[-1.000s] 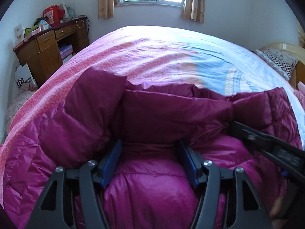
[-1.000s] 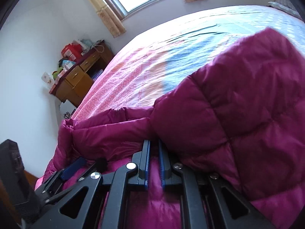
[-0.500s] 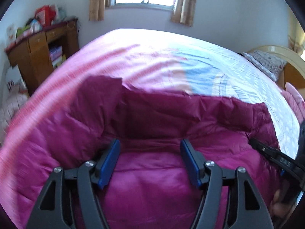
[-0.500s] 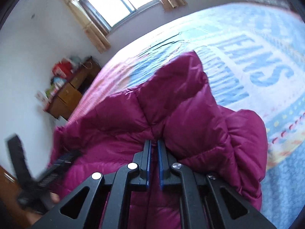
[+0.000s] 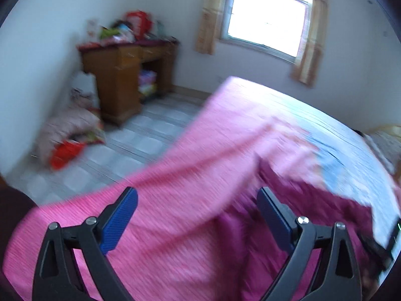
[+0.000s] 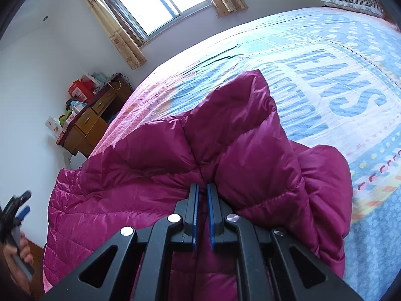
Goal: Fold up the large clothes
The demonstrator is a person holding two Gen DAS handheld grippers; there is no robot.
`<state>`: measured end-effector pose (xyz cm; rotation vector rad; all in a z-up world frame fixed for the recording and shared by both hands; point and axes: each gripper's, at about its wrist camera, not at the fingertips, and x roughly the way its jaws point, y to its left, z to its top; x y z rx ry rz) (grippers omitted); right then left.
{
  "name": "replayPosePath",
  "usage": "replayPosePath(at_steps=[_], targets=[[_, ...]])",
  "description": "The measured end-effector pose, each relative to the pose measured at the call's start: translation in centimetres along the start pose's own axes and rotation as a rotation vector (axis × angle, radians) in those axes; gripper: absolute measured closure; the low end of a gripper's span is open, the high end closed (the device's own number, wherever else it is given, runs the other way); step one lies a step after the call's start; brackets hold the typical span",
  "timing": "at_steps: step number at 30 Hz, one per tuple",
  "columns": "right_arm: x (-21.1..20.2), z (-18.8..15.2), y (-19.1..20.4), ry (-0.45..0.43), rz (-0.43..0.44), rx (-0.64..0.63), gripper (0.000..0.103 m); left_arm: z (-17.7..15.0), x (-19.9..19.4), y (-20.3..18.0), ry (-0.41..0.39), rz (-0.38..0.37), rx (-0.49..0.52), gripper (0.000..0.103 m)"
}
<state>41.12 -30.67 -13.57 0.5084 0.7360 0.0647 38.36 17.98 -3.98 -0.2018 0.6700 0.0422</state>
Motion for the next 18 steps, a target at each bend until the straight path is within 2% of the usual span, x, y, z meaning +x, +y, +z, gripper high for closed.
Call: replayPosePath(at_steps=[5,8,9,11,12,16,18], targets=[[-0.7,0.1,0.6,-0.004,-0.040,-0.024,0.098,-5.1,3.3,-2.7,0.176,-0.170,-0.044,0.004],[-1.5,0.3,3.4,0.016,-0.178,-0.130,0.097,-6.1,5.2,-3.9,0.240,-0.175,-0.054,0.004],[-2.3,0.2,4.7,-0.002,-0.196,-0.167,0.094,-6.2,5.8,-4.3,0.254,-0.186,-0.068,0.004],[-4.8,-0.3,7.8,-0.056,-0.090,-0.223,0.094,-6.4,5.5,-4.4,0.235,-0.185,-0.076,0.004],[-5.5,-0.6,9.1,-0.054,-0.050,-0.247,0.094,-6.4,5.5,-4.4,0.235,-0.184,-0.075,0.004],[-6.1,-3.1,14.6,-0.006,0.127,-0.287,0.094,-6.7,4.9,-4.1,0.232,-0.189,-0.106,0.006],[-4.4,-4.9,16.4,0.039,0.139,-0.296,0.094,-7.2,4.3,-3.6,0.229,-0.203,-0.126,0.006]])
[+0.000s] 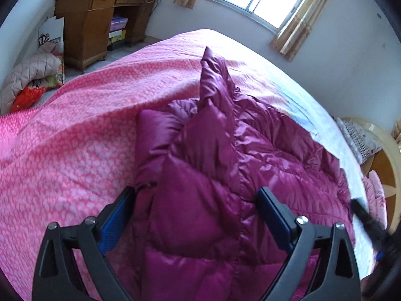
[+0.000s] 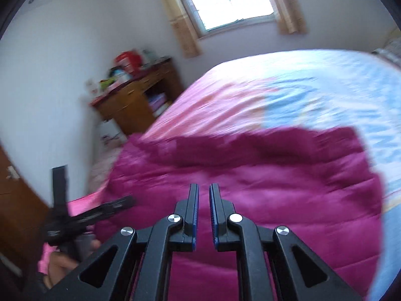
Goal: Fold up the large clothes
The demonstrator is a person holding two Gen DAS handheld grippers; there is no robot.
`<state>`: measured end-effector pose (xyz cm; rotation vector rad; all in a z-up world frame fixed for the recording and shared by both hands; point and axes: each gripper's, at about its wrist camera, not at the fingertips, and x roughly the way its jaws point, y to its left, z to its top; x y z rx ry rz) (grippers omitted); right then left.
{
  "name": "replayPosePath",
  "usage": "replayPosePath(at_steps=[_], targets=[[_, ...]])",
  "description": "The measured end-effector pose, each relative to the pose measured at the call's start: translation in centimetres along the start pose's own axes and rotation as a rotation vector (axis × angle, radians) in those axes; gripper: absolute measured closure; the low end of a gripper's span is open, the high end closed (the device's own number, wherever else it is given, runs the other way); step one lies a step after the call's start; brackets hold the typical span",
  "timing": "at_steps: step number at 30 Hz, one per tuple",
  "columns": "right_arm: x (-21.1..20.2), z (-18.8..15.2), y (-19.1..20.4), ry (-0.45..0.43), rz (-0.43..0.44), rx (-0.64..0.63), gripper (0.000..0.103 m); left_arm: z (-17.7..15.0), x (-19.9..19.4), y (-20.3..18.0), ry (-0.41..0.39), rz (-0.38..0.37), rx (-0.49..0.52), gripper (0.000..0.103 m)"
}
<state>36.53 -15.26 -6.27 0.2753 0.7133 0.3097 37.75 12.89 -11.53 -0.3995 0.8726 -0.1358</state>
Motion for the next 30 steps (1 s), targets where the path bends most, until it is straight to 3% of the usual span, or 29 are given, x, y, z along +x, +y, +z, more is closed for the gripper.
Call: replayPosePath(at_steps=[3,5,9,13,17,21,22,23,26,30], targets=[[4.5,-2.5,-0.5,0.116,-0.048,0.030,0.097,-0.5,0.2,0.4,0.007,-0.013,-0.011,0.004],[5.4,-3.8,-2.1,0.091,0.007,0.085,0.100,-0.8,0.3,0.2,0.013,-0.016,-0.026,0.004],[5.3,-3.6,-3.1,0.091,0.028,0.138,0.103,-1.7,0.3,-0.4,0.002,-0.014,-0.046,0.004],[5.1,-3.6,-2.8,0.083,0.027,0.134,0.103,-2.8,-0.8,-0.5,0.008,-0.116,-0.117,0.003],[5.0,-3.7,-3.2,0.080,0.043,0.144,0.103,-3.9,-1.1,0.9,-0.047,-0.168,-0.204,0.003],[4.6,-4.5,-3.9,0.076,0.047,0.144,0.103,-3.3,-0.8,0.7,-0.082,-0.147,-0.252,0.004],[4.5,-4.5,-4.0,0.075,0.050,0.147,0.103,-3.2,-0.7,0.6,-0.094,-0.126,-0.251,0.014],[4.5,-4.5,-4.0,0.075,0.051,0.148,0.103,-3.2,-0.6,0.7,-0.107,-0.090,-0.254,0.030],[4.3,-4.6,-4.1,0.073,0.054,0.149,0.103,-3.5,-0.9,1.7,-0.125,-0.103,-0.286,0.053],[4.2,-4.7,-4.3,0.072,0.067,0.158,0.103,-3.8,-1.6,2.8,-0.105,-0.131,-0.332,0.057]])
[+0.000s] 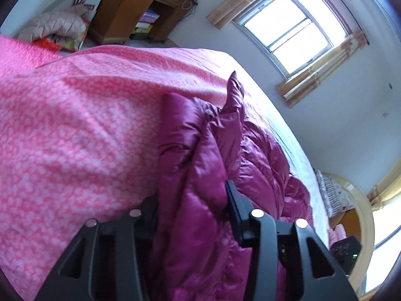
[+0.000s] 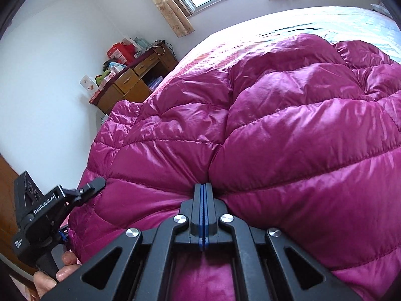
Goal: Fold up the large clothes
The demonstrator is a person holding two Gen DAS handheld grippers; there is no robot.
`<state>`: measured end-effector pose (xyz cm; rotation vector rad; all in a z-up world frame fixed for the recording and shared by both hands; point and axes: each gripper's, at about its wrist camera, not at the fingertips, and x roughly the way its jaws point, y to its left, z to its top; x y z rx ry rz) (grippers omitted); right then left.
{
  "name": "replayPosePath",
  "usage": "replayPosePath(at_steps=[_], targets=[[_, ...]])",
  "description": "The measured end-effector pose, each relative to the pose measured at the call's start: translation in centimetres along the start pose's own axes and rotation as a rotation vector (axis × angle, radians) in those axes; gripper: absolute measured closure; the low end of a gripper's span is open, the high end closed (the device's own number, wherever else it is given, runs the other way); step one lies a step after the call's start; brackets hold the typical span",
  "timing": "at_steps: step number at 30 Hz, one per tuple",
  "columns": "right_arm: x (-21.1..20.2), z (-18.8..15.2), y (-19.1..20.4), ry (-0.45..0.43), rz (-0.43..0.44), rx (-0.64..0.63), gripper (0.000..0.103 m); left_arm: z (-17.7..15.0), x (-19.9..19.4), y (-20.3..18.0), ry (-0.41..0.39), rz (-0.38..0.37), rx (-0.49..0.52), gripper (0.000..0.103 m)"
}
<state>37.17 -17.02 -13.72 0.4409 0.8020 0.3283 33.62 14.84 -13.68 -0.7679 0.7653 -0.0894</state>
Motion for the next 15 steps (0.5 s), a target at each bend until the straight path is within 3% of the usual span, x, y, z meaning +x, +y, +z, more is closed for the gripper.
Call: replayPosePath(at_steps=[1,3,4,5,7,10,12,15], targets=[[0.0,0.0,-0.1,0.000,0.002,0.001,0.103,-0.1,-0.6,0.4,-0.001,-0.003,-0.024,0.053],[0.0,0.0,-0.1,0.000,0.001,0.001,0.103,-0.4,-2.3,1.1,-0.035,0.006,-0.060,0.032],[-0.1,0.0,-0.2,-0.001,0.001,0.001,0.103,-0.8,-3.5,1.6,-0.074,0.044,-0.074,0.016],[-0.1,0.0,-0.2,-0.001,0.002,0.001,0.103,-1.3,-4.4,1.9,-0.113,0.070,-0.077,0.011],[-0.1,0.0,-0.2,-0.001,0.001,0.001,0.103,-2.4,-5.7,2.5,-0.169,0.105,-0.074,0.010],[-0.1,0.0,-0.2,-0.001,0.001,0.001,0.103,-4.3,-5.9,2.4,-0.192,0.108,-0.056,0.009],[-0.1,0.0,-0.2,-0.002,0.001,0.001,0.103,-4.9,-4.8,1.1,-0.188,0.132,0.010,0.002],[0.0,0.0,-0.1,-0.002,0.002,0.002,0.103,-5.1,-3.1,-0.4,-0.174,0.124,0.031,0.000]])
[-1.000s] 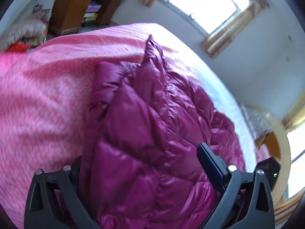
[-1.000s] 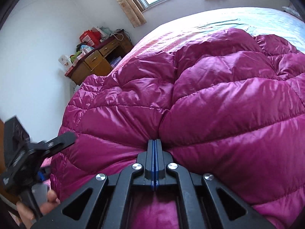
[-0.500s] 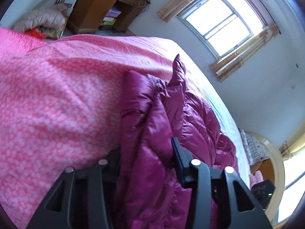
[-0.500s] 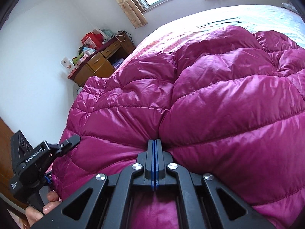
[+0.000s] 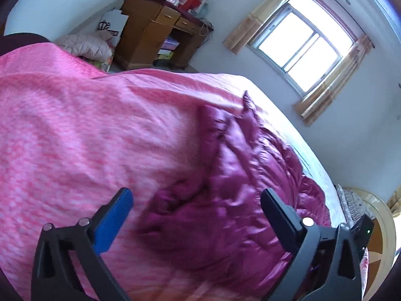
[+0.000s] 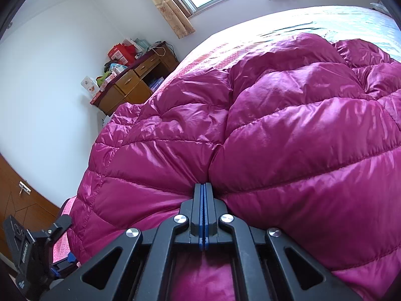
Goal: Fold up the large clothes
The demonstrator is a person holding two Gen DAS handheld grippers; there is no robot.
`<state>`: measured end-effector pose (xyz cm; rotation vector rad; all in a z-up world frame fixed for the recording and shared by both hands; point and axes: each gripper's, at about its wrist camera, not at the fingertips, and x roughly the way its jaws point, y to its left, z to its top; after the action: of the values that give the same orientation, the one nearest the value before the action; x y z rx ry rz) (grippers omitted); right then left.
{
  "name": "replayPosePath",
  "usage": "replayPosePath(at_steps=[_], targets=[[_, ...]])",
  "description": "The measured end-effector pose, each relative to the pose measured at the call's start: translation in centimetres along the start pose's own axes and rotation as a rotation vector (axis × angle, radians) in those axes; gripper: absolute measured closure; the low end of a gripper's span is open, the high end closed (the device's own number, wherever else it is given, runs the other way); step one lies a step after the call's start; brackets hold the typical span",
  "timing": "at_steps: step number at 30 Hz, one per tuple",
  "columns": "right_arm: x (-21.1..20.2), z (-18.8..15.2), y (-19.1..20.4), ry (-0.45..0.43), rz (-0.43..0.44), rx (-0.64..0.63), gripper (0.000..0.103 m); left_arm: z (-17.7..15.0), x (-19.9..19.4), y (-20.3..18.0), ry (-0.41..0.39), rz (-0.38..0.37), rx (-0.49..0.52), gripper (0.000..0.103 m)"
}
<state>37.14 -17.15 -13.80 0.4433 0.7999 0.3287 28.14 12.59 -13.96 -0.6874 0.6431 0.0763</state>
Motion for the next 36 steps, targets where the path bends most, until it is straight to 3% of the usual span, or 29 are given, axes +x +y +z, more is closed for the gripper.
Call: replayPosePath(at_steps=[3,4,6,7,9,11,16,21,26,29,33,36], targets=[[0.0,0.0,0.0,0.000,-0.001,0.000,0.103,0.5,1.5,-1.6,0.007,0.000,0.008,0.001],[0.0,0.0,0.0,0.000,-0.001,0.000,0.103,0.5,1.9,-1.9,0.015,-0.013,0.013,0.007],[0.0,0.0,0.0,0.001,-0.002,0.000,0.103,0.9,2.5,-2.1,0.034,-0.051,-0.016,0.036],[0.0,0.0,0.0,0.001,-0.001,0.001,0.103,1.0,2.7,-2.2,0.046,-0.083,-0.034,0.057],[-0.1,0.1,-0.1,0.001,0.001,0.003,0.103,1.4,2.3,-2.8,0.037,-0.109,-0.011,0.071],[-0.1,0.2,-0.1,0.002,0.002,0.004,0.103,1.5,1.5,-4.6,0.009,-0.095,0.093,0.079],[-0.2,0.5,-0.7,0.008,0.030,0.029,0.103,1.7,-0.6,-9.7,-0.052,-0.127,0.288,0.082],[0.0,0.9,-2.8,0.040,0.145,0.126,0.103,0.1,-2.1,-15.6,-0.085,-0.177,0.523,0.083],[-0.6,2.7,-6.1,0.227,0.294,0.332,0.102,-2.8,-2.6,-19.7,-0.084,-0.230,0.701,0.083],[-5.0,3.3,-8.9,0.120,0.309,0.387,0.101,-4.5,-2.6,-21.7,-0.067,-0.261,0.792,0.083],[-11.3,2.6,-14.1,-0.040,0.157,0.399,0.101,-8.3,-1.5,-24.2,-0.023,-0.266,0.929,0.083],[-14.6,0.7,-18.3,-0.129,0.118,0.477,0.101,-11.8,-0.5,-25.5,0.022,-0.270,1.025,0.083]])
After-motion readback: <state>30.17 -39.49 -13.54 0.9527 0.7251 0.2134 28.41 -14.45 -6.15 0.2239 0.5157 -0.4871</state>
